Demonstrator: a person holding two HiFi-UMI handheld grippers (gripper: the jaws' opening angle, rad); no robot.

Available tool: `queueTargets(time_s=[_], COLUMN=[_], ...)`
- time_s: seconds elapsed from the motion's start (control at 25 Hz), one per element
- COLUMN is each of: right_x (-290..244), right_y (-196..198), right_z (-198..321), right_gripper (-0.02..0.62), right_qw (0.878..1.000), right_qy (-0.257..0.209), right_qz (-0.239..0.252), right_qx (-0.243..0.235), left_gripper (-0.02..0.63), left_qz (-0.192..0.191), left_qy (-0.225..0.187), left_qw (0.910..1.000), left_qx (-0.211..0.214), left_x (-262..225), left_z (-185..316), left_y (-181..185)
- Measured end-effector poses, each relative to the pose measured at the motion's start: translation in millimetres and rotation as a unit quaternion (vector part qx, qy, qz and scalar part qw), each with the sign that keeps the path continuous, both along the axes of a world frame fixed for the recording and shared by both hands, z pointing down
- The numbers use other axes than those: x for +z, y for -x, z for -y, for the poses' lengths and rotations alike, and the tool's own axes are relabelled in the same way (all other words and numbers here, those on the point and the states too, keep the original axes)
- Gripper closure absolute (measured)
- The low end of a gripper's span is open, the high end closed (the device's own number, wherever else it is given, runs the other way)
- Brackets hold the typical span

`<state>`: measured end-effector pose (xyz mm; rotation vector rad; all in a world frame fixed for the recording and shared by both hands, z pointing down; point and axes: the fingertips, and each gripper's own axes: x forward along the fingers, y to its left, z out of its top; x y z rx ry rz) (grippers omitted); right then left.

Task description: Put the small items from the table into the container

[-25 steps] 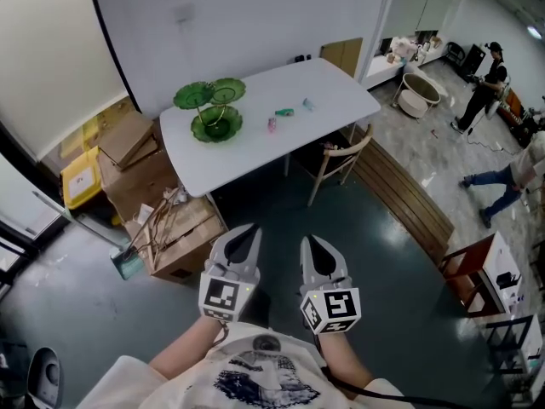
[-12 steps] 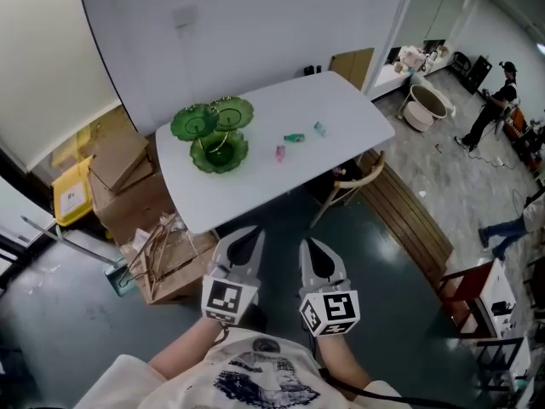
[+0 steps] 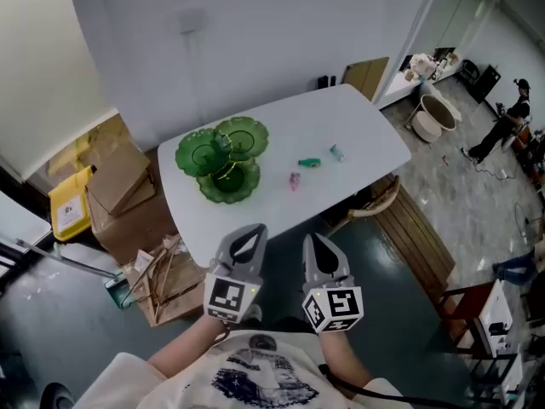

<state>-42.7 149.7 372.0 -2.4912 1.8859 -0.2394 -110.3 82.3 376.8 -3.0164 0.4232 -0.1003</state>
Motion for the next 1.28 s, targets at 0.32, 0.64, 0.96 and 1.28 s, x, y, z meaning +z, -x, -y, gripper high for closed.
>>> queueTargets(time_s=[0.32, 0.64, 0.96, 1.28], right_x=[5.3, 13.2, 21.1, 45.0], right_y=[-32.3, -106.7, -200.1, -274.1], right_z=[50.7, 94.7, 135.1, 152.4], right_gripper=[0.597, 0.597, 0.597, 0.597], right_qw=[1.0, 0.999, 0.999, 0.997], right_qy=[0.009, 0.008, 0.009, 0.025], right_qz=[-0.002, -0.002, 0.016, 0.035], right_qx=[-0.016, -0.032, -0.046, -0.06], left_gripper=[0.617, 0.617, 0.617, 0.616], left_qz=[0.0, 0.003, 0.022, 0.041], left_qy=[0.007, 0.011, 0.007, 0.014], left_qw=[0.9998, 0.9992, 0.9985, 0.997], left_qx=[-0.019, -0.038, -0.05, -0.064], left_x=[8.6, 16.8, 22.9, 41.3], left_z=[47.8, 90.5, 126.5, 144.0], left_y=[-27.0, -101.0, -190.4, -265.1])
